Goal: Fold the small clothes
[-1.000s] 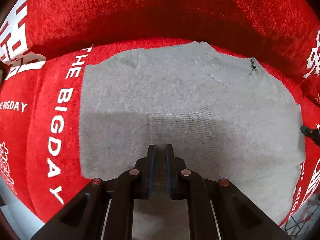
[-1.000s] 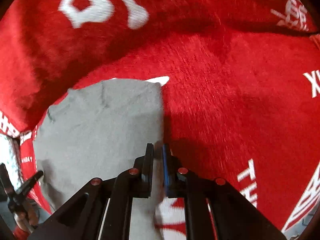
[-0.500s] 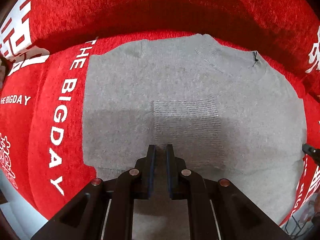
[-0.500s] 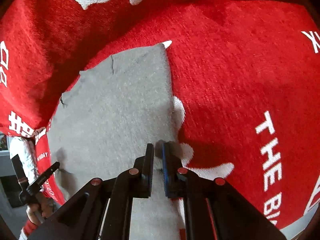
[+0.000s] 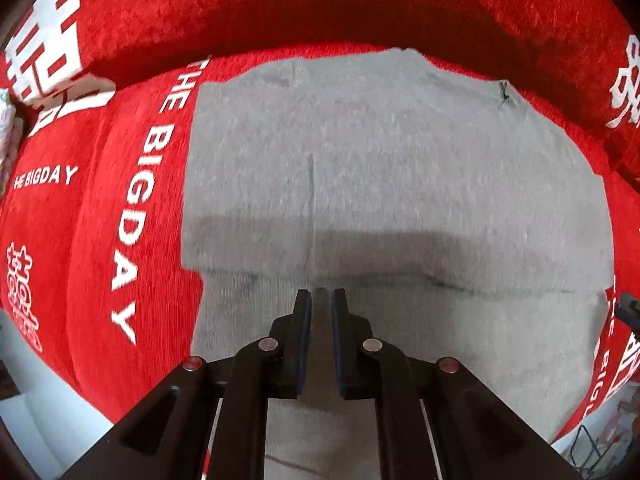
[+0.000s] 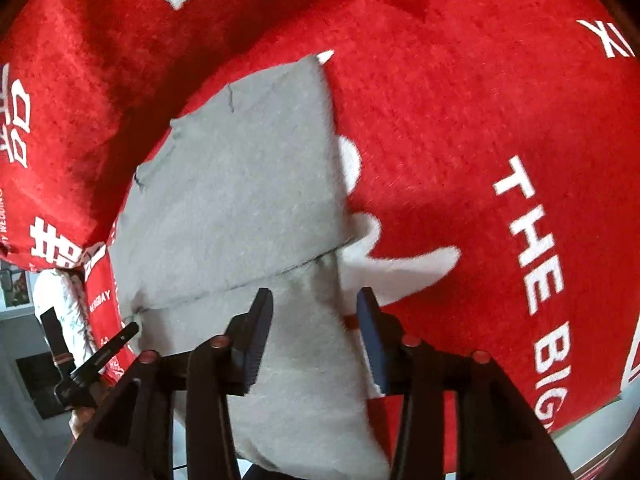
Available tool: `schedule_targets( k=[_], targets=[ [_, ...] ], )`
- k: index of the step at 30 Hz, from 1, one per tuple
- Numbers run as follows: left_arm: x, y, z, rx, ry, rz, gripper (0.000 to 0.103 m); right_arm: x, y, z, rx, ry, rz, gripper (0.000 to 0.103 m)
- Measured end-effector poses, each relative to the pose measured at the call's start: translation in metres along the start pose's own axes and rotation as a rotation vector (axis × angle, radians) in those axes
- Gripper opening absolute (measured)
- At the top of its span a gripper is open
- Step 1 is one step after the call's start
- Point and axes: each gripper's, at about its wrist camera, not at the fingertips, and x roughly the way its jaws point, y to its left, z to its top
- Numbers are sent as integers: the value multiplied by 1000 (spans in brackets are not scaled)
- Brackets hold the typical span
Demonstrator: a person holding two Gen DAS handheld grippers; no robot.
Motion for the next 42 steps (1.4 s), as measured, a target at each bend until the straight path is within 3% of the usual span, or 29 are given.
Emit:
schedule_targets(
  k=[1,3,4,5,7,11,13,20,28,34,35,36,37,38,42],
  targets=[
    [1,-1,-3,-9,13,6,12,2,3,-1,-5,3,6,49],
    [1,-2,-7,-27,21,11,56,4,7,-2,-19,11,15,49],
    [-1,-2,-9,-37,11,21,97,6,11,-3,-28,15,16,49],
    [-5,-3,-12,-45,-15,39,103,8,14,-3,-33,19,18,49],
    [-10,-9,-15,-28,-34,54,103,11,17,-3,-38,25,25,60],
    [-10,-13,-15,-17,-26,61,103,9,21,-3,-46,22,38,67],
    [-13,-16,-17,-16,-28,60,103,8,22,-3,-49,23,42,77],
    [-14,-21,-15,-7,-24,52,103,7,15,-4,-21,30,55,77],
    [-13,-24,-21,-3,-8,71,103,40,37,-7,69,129,327,77],
    [-8,-18,-28,-39,5,72,103,91,59,-6,187,176,417,77],
    [-8,-17,-29,-46,5,71,103,94,61,-5,210,172,428,74],
    [-7,-16,-30,-54,6,71,103,95,63,-4,217,166,432,54],
    [-7,-15,-31,-59,6,69,103,97,65,-4,214,167,419,20],
    [-7,-14,-32,-62,7,68,103,100,67,-4,210,181,389,10],
    [-7,-11,-36,-67,8,66,103,109,64,-10,210,208,349,8]
  ],
)
